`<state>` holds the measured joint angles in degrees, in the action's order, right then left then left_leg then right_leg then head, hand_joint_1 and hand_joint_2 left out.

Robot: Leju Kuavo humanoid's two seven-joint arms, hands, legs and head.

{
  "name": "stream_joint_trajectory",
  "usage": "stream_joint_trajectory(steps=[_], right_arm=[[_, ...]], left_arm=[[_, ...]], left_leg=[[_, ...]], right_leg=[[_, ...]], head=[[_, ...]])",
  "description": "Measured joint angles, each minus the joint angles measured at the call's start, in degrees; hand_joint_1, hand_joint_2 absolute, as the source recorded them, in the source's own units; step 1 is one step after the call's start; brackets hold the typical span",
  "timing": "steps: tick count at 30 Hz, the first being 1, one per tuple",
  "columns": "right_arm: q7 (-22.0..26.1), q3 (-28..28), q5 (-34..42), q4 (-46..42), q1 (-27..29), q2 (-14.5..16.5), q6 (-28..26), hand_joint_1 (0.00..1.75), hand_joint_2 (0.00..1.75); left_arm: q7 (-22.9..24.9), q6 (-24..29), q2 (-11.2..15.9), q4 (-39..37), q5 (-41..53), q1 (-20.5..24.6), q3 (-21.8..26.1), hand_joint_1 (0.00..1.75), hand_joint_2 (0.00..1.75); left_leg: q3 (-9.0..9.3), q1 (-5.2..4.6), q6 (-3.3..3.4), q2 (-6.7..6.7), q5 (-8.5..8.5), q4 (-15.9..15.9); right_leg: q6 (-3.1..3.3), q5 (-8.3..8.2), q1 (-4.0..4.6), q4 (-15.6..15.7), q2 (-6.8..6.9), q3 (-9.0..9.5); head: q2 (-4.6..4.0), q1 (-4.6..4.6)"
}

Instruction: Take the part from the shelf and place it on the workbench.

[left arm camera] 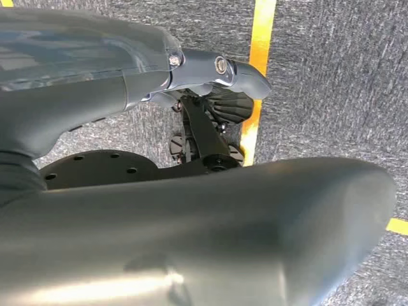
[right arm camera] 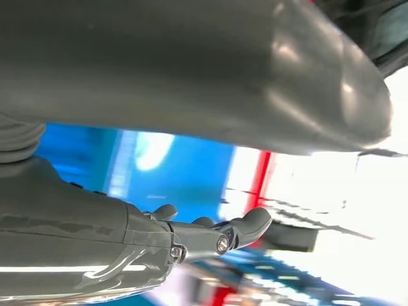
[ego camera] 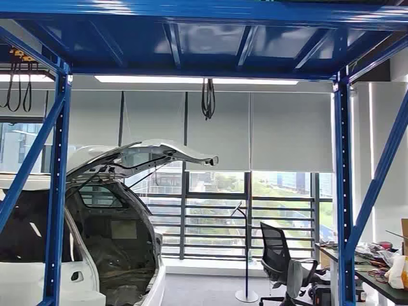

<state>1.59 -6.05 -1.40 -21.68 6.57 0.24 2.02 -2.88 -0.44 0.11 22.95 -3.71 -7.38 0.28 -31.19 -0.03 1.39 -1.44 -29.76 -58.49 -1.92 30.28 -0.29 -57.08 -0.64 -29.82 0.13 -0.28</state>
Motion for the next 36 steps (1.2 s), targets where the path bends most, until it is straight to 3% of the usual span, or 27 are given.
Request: stream_joint_trajectory(steps=[7, 16, 17, 20, 21, 25, 28, 29, 31, 32, 33, 34, 35, 36], right_arm=[[0.11, -0.15, -0.03, 0.03, -0.07, 0.0, 0.1, 0.0, 1.75], [2.58, -6.63, -1.75, 1.3, -1.78, 0.0, 2.95, 0.0, 1.75], [3.04, -7.83, -2.06, 1.57, -2.08, 0.0, 3.49, 0.0, 1.31], [5.6, -13.64, -3.47, 2.85, -3.6, 0.0, 6.17, 0.0, 0.0], [6.66, -15.76, -3.97, 3.29, -4.21, 0.0, 7.22, 0.0, 0.0], [15.72, -25.51, -7.08, 3.47, -8.63, -0.04, 14.86, 0.0, 0.0], [23.18, -26.35, -7.48, -6.68, -10.62, -0.15, 19.5, 0.0, 0.0], [23.93, -25.62, -6.91, -11.12, -10.63, -0.33, 19.44, 0.0, 0.44], [24.41, -22.07, -5.25, -22.89, -11.53, -1.91, 17.58, 0.0, 0.44], [24.35, -19.98, -4.79, -27.73, -12.56, -3.0, 16.43, 0.0, 0.87], [19.37, -3.18, -7.67, -36.79, -20.73, -8.12, 12.84, 0.0, 0.87], [14.38, 12.7, -10.85, -43.49, -28.57, -12.83, 9.71, 0.0, 1.31], [9.21, 27.44, -14.05, -49.68, -36.02, -17.88, 6.64, 0.0, 1.75], [3.95, 41.48, -17.43, -54.72, -42.87, -22.64, 4.05, 0.0, 1.75]], left_arm=[[-0.08, -0.03, 0.0, -0.03, -0.1, 0.06, 0.0, 0.0, 1.75], [-3.34, -0.89, 0.04, -1.93, -4.4, 1.49, -0.71, 0.0, 1.75], [-3.93, -1.08, 0.04, -2.29, -5.16, 1.74, -0.81, 0.0, 1.75], [-6.66, -1.93, 0.07, -4.04, -8.69, 3.08, -1.39, 0.0, 0.44], [-7.61, -2.24, 0.08, -4.67, -9.93, 3.58, -1.68, 0.0, 0.0], [-12.84, -3.31, 0.09, -7.62, -16.13, 5.78, -3.28, 0.0, 0.0], [-15.2, -3.24, 0.09, -9.08, -18.66, 6.54, -4.1, 0.0, 0.0], [-15.5, -3.2, 0.09, -9.29, -18.96, 6.65, -4.23, 0.0, 0.0], [-16.05, -3.11, 0.09, -9.73, -19.39, 6.91, -4.76, 0.0, 0.0], [-16.25, -3.09, 0.09, -9.88, -19.49, 7.01, -5.07, 0.0, 0.0], [-16.5, -3.44, 0.07, -10.51, -18.79, 7.51, -7.51, 0.0, 0.0], [-16.67, -3.8, 0.04, -11.06, -18.0, 7.93, -9.8, 0.0, 0.0], [-16.87, -4.11, -0.07, -11.62, -17.18, 8.29, -12.16, 0.0, 0.0], [-17.05, -4.37, -0.2, -12.16, -16.41, 8.61, -14.43, 0.0, 0.0]], left_leg=[[0.0, 0.0, 0.0, 0.0, 0.0, 0.0], [0.0, -0.01, 0.0, 0.0, 0.0, -0.01], [0.0, -0.01, 0.0, 0.0, 0.0, -0.01], [-0.02, -0.01, 0.0, 0.0, 0.0, -0.01], [-0.02, -0.01, 0.0, 0.0, 0.0, -0.01], [-0.02, -0.01, 0.0, 0.0, 0.02, -0.01], [-0.03, -0.01, 0.0, -0.01, 0.03, -0.02], [-0.04, -0.02, 0.0, -0.01, 0.03, -0.02], [-0.04, -0.02, -0.01, -0.01, 0.05, -0.03], [-0.04, -0.03, -0.01, -0.01, 0.06, -0.03], [-1.37, 0.07, -0.22, 0.2, 0.67, -0.52], [-2.58, 0.19, -0.24, 0.39, 1.21, -0.94], [-5.06, 0.47, -0.76, 0.57, 0.1, -4.64], [-6.61, 0.98, -1.71, 0.78, 1.22, -5.36]], right_leg=[[0.0, 0.0, 0.0, 0.0, 0.0, 0.0], [0.01, -0.02, -0.01, 0.0, 0.0, 0.0], [0.01, -0.03, -0.01, 0.0, 0.0, -0.01], [0.02, -0.03, -0.01, 0.0, 0.0, -0.03], [0.02, -0.03, 0.0, 0.0, 0.0, -0.04], [0.03, -0.05, 0.0, -0.01, 0.01, -0.01], [0.01, -0.07, -0.01, -0.02, 0.01, -0.01], [0.01, -0.07, -0.01, -0.01, 0.02, -0.02], [0.02, -0.11, -0.01, -0.02, 0.02, -0.02], [0.02, -0.13, -0.01, -0.02, 0.02, -0.02], [0.09, 0.08, -0.06, -0.29, 0.12, -0.24], [0.03, 0.33, -0.11, -0.57, 0.25, -0.42], [0.59, -0.31, -0.11, -0.47, 0.38, -1.12], [0.81, -0.53, -0.26, -0.47, 0.47, -1.42]], head=[[0.0, 0.0], [0.0, 0.0], [0.0, 0.0], [0.0, 0.0], [0.0, 0.0], [0.0, 0.0], [0.0, 0.0], [0.0, 0.0], [0.0, 0.0], [0.0, 0.0], [0.0, 0.01], [0.0, 0.02], [0.0, 0.04], [0.0, 0.07]])
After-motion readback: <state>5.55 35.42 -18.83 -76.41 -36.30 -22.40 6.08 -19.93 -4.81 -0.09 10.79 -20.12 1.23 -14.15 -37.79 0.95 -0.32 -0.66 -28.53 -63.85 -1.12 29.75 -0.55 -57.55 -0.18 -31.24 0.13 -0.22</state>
